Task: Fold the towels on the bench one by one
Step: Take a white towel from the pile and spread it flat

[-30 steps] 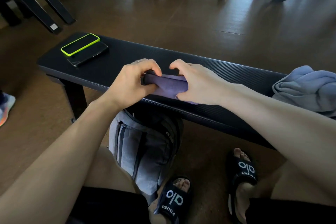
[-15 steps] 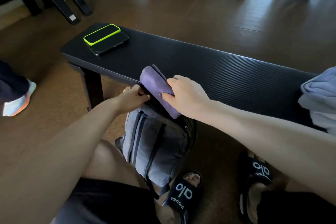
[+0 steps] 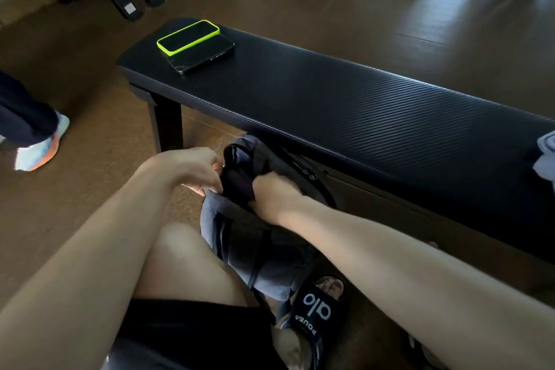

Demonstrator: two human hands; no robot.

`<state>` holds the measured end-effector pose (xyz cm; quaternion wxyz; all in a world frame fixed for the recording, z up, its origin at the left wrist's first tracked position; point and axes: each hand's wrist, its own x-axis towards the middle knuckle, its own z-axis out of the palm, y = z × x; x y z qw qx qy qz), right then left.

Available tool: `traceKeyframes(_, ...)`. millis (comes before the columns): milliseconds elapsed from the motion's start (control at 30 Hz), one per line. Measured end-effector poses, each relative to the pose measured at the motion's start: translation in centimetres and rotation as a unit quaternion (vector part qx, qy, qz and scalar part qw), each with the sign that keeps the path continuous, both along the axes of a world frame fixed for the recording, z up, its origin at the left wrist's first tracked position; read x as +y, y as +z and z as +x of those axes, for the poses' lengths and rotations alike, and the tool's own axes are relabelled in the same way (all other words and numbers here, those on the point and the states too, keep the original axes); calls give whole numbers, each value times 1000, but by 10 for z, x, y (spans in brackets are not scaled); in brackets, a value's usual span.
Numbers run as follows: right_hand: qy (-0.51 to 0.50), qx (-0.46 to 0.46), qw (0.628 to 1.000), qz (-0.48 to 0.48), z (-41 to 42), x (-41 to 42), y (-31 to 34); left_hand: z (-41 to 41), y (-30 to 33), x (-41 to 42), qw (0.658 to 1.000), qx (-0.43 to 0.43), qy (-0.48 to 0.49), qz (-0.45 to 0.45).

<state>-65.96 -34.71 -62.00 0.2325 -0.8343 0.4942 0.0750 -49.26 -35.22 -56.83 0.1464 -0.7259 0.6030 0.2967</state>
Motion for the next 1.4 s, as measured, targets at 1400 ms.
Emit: traceKeyframes(1400,-326,154,921,-149,-387,-31,112,-384,25,-68,835,367,-306,-271)
